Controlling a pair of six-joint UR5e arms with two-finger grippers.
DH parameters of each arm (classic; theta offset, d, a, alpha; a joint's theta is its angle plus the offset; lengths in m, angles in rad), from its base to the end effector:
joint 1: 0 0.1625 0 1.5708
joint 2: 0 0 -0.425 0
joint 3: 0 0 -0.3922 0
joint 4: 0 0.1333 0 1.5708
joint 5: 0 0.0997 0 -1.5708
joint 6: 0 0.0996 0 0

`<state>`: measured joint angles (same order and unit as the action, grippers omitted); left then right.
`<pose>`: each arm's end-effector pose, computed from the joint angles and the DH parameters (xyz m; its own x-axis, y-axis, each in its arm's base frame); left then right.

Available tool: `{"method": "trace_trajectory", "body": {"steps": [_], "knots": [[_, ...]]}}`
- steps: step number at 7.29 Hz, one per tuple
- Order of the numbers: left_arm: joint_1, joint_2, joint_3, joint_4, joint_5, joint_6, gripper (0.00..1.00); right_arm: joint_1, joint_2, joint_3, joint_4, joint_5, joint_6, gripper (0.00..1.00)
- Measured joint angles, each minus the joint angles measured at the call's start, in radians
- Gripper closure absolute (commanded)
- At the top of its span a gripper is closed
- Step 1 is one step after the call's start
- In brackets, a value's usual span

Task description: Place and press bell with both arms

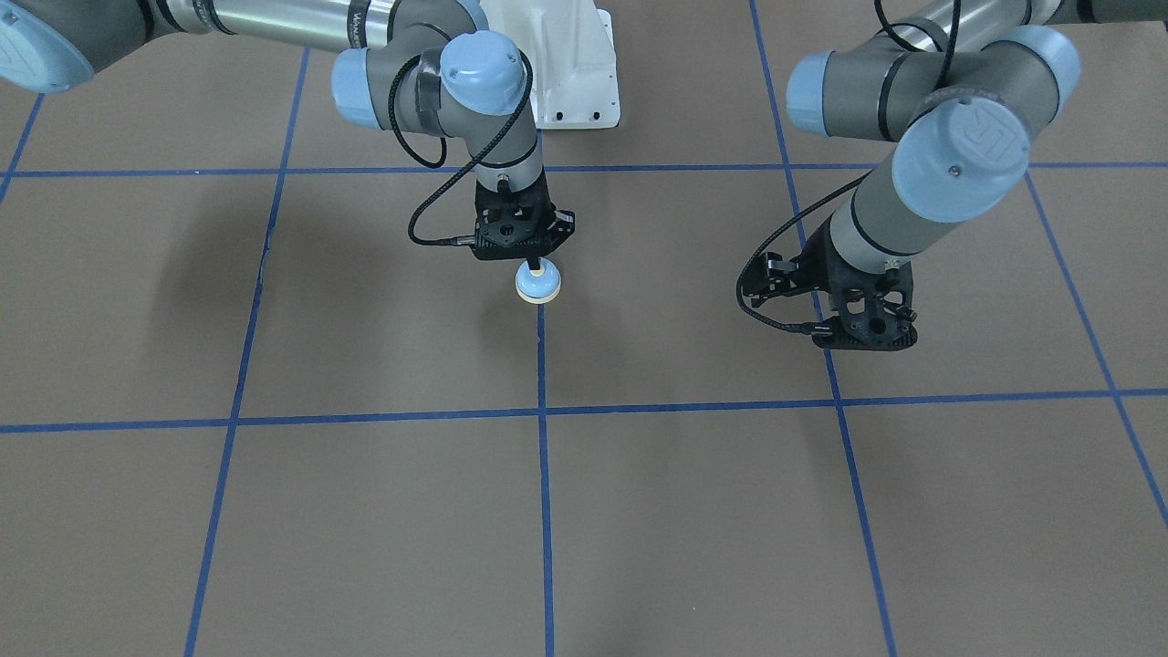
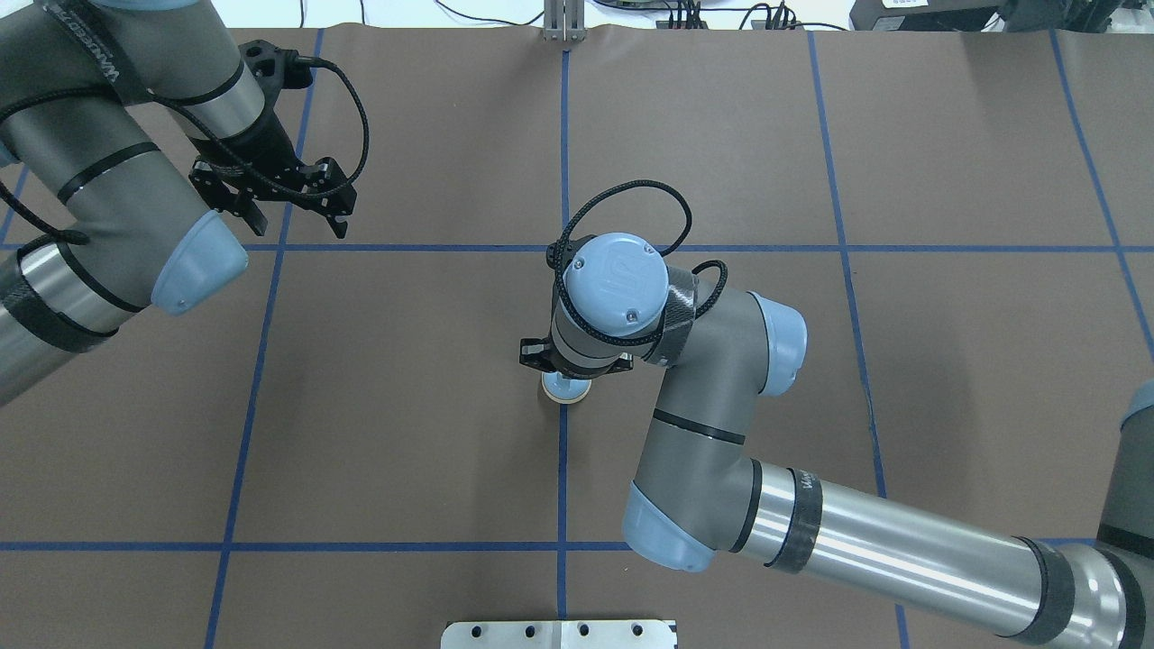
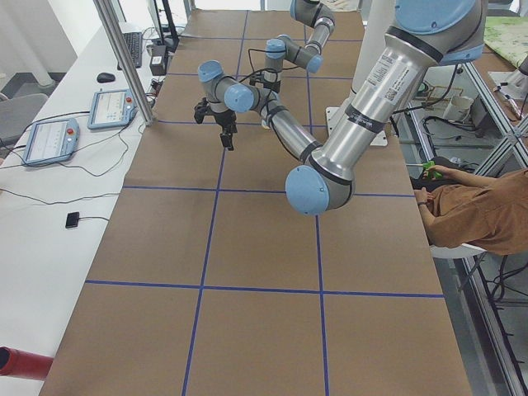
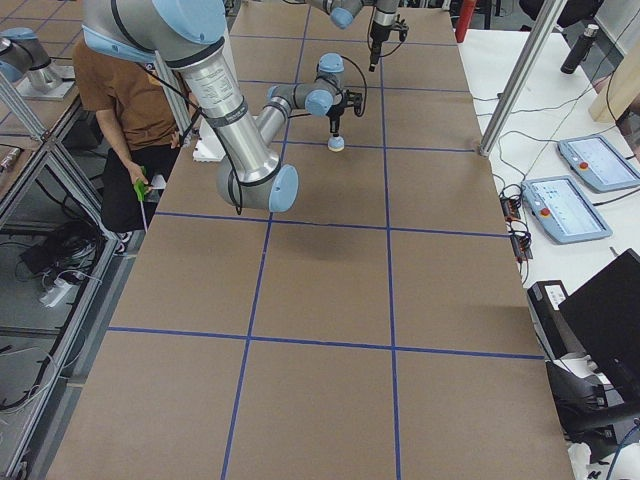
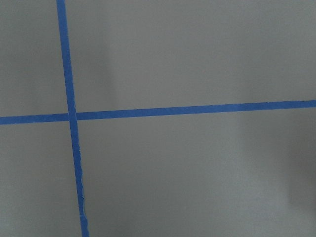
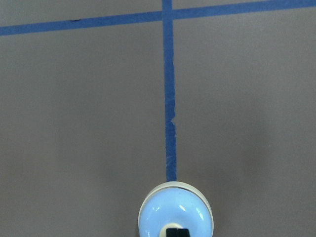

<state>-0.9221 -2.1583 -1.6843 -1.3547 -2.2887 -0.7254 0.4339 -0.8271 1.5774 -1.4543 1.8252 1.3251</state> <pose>0.3438 -0.5657 0.2832 0.6651 0.0556 -0.7447 -0.1246 0.9915 -0.0373 -0.6011 -0.3978 0.1943 0.6263 0.0307 0.7790 -0.0830 0.9962 0.0274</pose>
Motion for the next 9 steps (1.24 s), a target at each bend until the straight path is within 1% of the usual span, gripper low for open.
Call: {"method": "trace_trajectory", "body": {"steps": [5, 6, 7, 9], "knots": [[0.000, 0.000, -0.011, 0.001, 0.000, 0.000, 0.01, -0.007, 0.013, -0.026, 0.001, -0.002, -0.002, 1.00], [-0.001, 0.001, -0.016, 0.002, 0.000, 0.000, 0.01, 0.004, 0.008, 0.000, -0.003, 0.008, -0.003, 1.00], [-0.002, 0.001, -0.021, 0.003, 0.000, 0.000, 0.01, 0.039, -0.028, 0.069, -0.022, 0.038, -0.007, 1.00], [-0.007, 0.013, -0.035, 0.003, 0.000, 0.003, 0.01, 0.154, -0.160, 0.231, -0.055, 0.133, -0.046, 1.00]]}}
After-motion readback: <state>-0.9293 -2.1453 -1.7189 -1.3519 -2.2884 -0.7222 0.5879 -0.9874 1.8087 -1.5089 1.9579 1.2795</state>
